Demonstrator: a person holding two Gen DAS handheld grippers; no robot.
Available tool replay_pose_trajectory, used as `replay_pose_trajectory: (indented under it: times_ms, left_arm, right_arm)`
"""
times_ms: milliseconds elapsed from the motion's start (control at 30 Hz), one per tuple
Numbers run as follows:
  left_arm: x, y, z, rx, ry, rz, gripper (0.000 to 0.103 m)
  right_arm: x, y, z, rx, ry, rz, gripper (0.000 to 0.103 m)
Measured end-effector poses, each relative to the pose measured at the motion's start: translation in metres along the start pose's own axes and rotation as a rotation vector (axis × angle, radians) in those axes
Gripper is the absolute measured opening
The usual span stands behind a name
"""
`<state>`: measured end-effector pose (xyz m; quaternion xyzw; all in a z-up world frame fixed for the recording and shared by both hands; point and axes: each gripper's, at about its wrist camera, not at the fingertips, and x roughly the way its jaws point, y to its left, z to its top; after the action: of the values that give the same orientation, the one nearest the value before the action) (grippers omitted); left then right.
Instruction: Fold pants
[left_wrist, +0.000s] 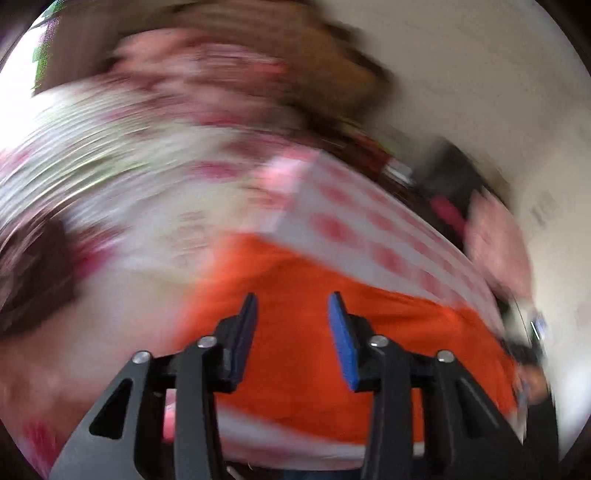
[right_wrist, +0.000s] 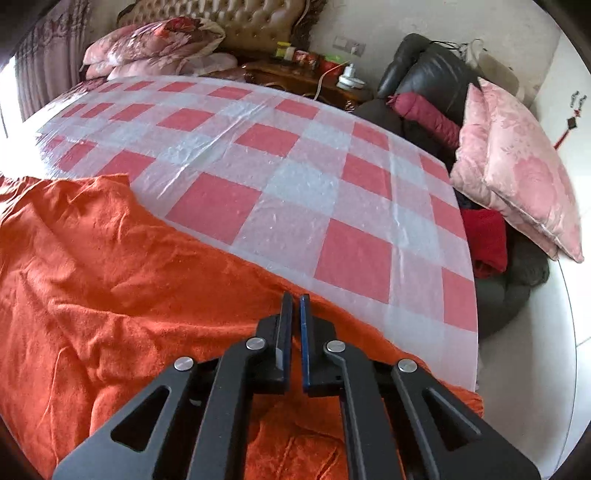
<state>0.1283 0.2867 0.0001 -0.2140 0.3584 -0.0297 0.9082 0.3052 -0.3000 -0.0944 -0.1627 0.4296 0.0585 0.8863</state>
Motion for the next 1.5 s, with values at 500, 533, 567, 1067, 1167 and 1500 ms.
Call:
replay_pose_trajectory:
  times_ms: [500, 533, 567, 1067, 1167, 1500]
  left_arm:
    - [0.240, -0.300, -0.014, 0.824, 0.408, -0.359, 0.043]
    - [0.249, -0.307, -0.018, 0.848, 0.430, -0.357, 0.039]
    - [0.255, -0.310, -0.021, 0.863, 0.449, -0.360, 0.036]
    - [0.296, -0.330, -0.014, 0.962, 0.456, -0.284, 0.010]
    - [0.289, -0.325, -0.007, 0.935, 0.451, -0.302, 0.026]
    - [0.234, -0.322, -0.007, 0.866, 0.333, -0.331, 0.036]
  right_arm:
    - [0.019, -0.005, 0.001, 0.015, 0.004, -0.270, 0.000]
    - [0.019, -0.003, 0.000, 0.017, 0.003, -0.267, 0.000]
    - [0.019, -0.003, 0.000, 0.017, 0.003, -0.267, 0.000]
    - [0.034, -0.030, 0.007, 0.111, 0.069, -0.390, 0.000]
    - [0.017, -0.035, 0.007, 0.122, 0.009, -0.369, 0.000]
    - [-0.086, 0.028, -0.052, 0.120, -0.067, 0.192, 0.049]
